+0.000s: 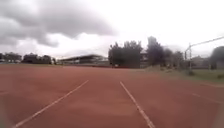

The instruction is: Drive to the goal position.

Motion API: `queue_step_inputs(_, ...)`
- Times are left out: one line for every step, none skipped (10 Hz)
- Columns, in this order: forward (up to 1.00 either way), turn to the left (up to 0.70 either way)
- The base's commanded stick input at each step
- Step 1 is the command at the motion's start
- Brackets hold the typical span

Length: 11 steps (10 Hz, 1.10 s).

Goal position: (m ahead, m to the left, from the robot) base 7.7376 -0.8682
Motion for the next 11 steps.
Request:
queue_step_inputs(0.7,0.0)
queue_step_inputs(0.7,-0.35)
queue_step_inputs(0.7,-0.35)
queue_step_inputs(0.7,-0.35)
queue_step_inputs(0.7,-0.35)
queue_step_inputs(0.7,-0.35)
queue_step_inputs(0.7,-0.35)
queue_step_inputs(0.7,-0.35)
queue_step_inputs(0.7,-0.32)
queue_step_inputs(0.7,-0.35)
queue_step_inputs(0.7,-0.35)
